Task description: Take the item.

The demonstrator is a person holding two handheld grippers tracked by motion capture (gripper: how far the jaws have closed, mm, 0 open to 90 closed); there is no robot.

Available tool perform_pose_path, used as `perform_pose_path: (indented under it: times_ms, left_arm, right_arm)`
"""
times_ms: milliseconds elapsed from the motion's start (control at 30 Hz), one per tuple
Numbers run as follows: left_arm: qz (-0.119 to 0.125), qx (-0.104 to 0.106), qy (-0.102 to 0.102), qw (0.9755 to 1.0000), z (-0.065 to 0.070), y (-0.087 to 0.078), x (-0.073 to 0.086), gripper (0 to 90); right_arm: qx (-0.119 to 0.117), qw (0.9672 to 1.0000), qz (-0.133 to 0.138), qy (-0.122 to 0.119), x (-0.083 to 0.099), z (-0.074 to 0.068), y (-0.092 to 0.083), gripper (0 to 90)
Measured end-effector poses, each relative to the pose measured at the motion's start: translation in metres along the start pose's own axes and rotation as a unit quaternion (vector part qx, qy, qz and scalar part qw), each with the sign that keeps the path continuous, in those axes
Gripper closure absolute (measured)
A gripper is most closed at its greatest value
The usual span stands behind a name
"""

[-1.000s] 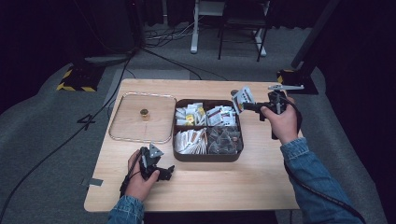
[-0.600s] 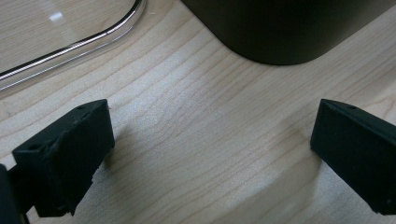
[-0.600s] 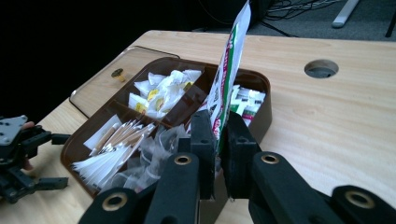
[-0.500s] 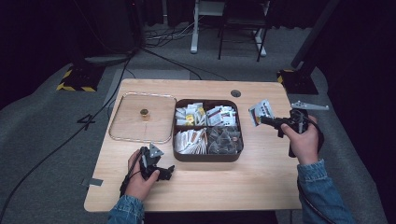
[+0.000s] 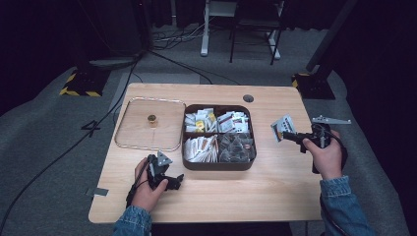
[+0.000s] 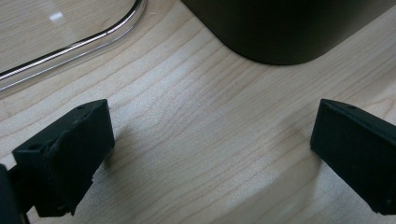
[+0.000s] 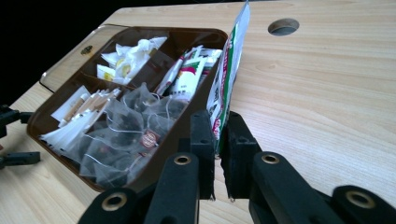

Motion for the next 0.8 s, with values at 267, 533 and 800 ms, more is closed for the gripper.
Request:
perform_pose_path:
  times_ms: [267,533,800]
  left_arm:
    - [0.000,0.000,0.000,1.0000,0.000,0.000,0.000,0.0]
    - [0.000,0.000,-0.001,1.0000,0.000,0.000,0.000,0.0]
    - [0.000,0.000,0.000,1.0000,0.000,0.000,0.000,0.0]
  right_arm:
    - [0.023,0.9996,-0.015,0.002,0.014,0.021,0.012,84.4]
    - [0.031,0.9992,-0.024,0.010,0.027,0.039,0.023,84.4]
    - [0.034,0.9986,-0.035,0.018,0.037,0.048,0.032,84.4]
Point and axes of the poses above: each handheld gripper's, and its own axes: y roughly forward along the jaws, x roughly out of its underside, z roughly to its right, the point moved 9 cm from there along y, roughly forward along the jaws, and after that the axes turned 1 degree about -y, right-handed, at the moved point
